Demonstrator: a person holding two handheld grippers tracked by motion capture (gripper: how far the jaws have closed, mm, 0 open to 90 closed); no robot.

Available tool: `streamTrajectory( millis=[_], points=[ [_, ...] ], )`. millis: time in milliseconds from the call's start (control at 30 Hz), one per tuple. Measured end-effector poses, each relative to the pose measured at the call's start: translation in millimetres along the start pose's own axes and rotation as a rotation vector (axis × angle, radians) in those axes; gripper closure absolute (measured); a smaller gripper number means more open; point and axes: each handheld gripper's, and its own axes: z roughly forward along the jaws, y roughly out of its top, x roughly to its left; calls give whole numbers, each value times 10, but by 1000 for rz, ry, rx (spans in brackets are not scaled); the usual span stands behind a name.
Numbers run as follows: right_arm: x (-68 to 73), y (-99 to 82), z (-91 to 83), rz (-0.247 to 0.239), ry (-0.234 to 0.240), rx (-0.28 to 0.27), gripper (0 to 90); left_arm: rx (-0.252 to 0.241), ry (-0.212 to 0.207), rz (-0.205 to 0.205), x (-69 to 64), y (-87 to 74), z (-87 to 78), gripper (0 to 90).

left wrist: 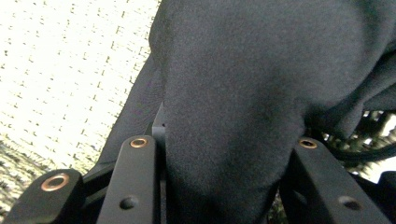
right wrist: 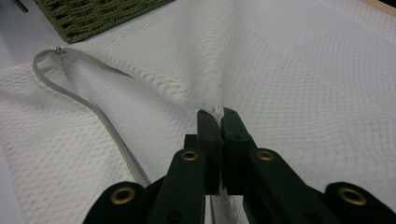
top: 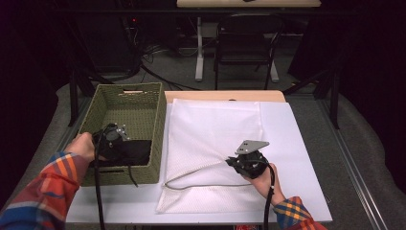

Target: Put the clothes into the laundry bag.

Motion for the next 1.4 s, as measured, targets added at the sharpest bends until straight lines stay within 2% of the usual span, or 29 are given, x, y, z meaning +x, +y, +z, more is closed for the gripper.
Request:
streamTrajectory(
  millis=[133, 267, 533, 800, 833, 1033, 1200, 1233, 1400],
  points=[
    [-9, -2, -6, 2, -4, -1, 882, -14, 9, -23, -19, 10, -77, 610],
    [-20, -7, -6, 4, -8, 0, 882, -22, 25, -21, -37, 25, -159, 611],
    [-33, -1, -27, 14, -13, -8, 883, -41, 28, -31, -48, 9, -318, 612],
    [-29, 2, -23, 11, -10, -8, 882, -44, 58, 2, -106, 2, -461, 613],
    [-28, 3, -26, 14, -11, -9, 883, -47, 57, -7, -109, -2, -476, 613],
    [-32, 5, -31, 16, -15, -10, 883, -47, 56, -2, -121, -10, -588, 613],
    [-35, -2, -28, 22, -10, -11, 883, -67, 60, -9, -139, -28, -689, 613],
    [-36, -3, -26, 22, -10, -10, 882, -73, 56, -21, -147, -33, -707, 613],
    [-32, -4, -9, 19, -5, -3, 882, -96, 44, -23, -168, -26, -824, 613]
  ],
)
